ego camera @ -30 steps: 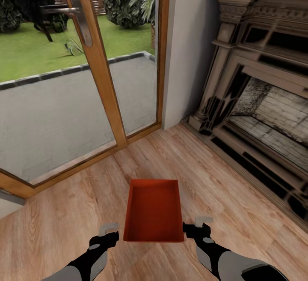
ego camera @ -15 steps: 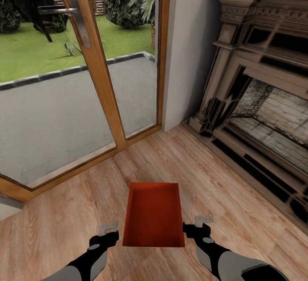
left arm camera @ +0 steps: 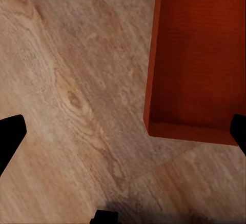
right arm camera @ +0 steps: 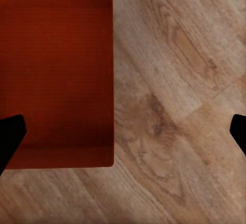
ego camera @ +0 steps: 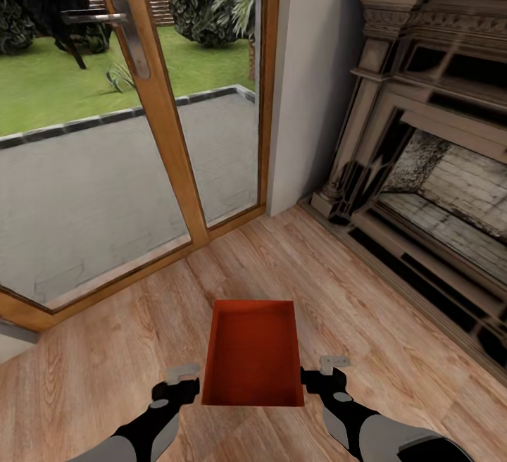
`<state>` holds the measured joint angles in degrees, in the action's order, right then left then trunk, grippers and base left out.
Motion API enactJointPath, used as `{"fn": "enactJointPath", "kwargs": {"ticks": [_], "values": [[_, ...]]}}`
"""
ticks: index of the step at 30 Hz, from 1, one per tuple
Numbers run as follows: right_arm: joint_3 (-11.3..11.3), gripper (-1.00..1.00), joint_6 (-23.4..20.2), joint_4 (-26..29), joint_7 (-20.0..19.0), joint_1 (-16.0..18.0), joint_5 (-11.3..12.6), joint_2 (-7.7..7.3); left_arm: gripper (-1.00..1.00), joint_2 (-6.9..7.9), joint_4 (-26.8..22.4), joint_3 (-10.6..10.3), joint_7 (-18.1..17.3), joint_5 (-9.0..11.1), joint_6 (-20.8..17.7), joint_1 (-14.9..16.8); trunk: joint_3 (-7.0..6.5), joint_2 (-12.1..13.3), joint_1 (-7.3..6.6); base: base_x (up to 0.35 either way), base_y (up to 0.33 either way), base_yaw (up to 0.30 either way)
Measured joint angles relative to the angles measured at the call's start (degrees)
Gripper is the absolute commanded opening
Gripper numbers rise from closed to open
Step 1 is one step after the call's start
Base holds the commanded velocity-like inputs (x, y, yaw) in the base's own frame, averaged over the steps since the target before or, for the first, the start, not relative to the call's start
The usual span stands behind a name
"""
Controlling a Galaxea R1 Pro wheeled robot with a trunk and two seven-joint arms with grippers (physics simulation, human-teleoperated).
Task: Move the two storage containers from the living room to the garage. In the garage, place one container on the floor and stack the other container on top of it (either order is fine).
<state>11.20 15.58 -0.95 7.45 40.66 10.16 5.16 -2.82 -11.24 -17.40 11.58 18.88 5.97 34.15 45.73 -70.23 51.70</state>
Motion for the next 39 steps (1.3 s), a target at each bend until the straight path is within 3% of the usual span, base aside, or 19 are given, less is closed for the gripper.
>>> {"fn": "enactJointPath", "kwargs": {"ticks": [7,15,23,39], "values": [[0.00,1.00,-0.02,0.00,0.05,-0.01,0.00,0.02,1.00,-0.89,-1.36,-0.26,-1.46,-0.74,0.05,0.00,0.00,0.00,0.00,0.000,0.000,0.000],[0.07,1.00,0.00,0.00,-0.01,-0.01,-0.07,0.31,1.00,-1.48,-2.04,-0.23,-2.02,-3.22,0.16,0.00,0.00,0.00,0.00,0.000,0.000,0.000],[0.09,1.00,0.75,-0.01,0.00,-0.01,-0.06,0.96,1.00,-1.75,-2.16,0.21,-0.21,-3.08,0.62,0.00,0.00,0.00,0.00,0.000,0.000,0.000],[0.09,1.00,0.71,0.00,0.00,-0.01,0.02,0.97,1.00,-1.63,-2.16,0.42,-0.09,-2.88,0.75,0.00,2.87,-6.40,3.51,0.000,0.000,0.000]]}}
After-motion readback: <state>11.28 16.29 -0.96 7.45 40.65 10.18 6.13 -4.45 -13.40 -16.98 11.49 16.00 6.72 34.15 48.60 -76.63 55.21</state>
